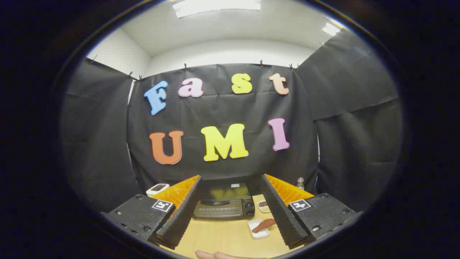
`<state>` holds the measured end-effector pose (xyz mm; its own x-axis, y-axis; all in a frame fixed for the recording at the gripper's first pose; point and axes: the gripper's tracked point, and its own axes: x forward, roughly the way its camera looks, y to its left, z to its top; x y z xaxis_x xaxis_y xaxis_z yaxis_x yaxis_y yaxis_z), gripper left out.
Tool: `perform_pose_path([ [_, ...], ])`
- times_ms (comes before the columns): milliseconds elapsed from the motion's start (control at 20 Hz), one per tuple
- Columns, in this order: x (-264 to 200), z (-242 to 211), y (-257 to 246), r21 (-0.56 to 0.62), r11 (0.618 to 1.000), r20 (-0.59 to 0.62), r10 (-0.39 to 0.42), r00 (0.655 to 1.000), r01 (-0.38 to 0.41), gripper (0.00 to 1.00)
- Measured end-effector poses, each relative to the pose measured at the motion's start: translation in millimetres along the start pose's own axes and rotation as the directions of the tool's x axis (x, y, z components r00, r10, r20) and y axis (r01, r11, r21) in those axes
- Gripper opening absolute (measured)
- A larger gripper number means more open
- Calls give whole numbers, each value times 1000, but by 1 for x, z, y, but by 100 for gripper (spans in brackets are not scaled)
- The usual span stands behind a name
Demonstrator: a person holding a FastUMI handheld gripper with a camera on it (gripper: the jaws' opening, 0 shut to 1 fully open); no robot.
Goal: Open the toaster oven, put the food inside, and close the toaster oven door.
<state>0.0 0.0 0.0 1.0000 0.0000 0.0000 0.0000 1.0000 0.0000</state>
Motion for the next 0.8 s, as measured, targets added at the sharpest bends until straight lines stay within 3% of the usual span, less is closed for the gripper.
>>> perform_pose_path([
  [800,15,-17,8,-76,997,-13,-4,1000,3,100],
])
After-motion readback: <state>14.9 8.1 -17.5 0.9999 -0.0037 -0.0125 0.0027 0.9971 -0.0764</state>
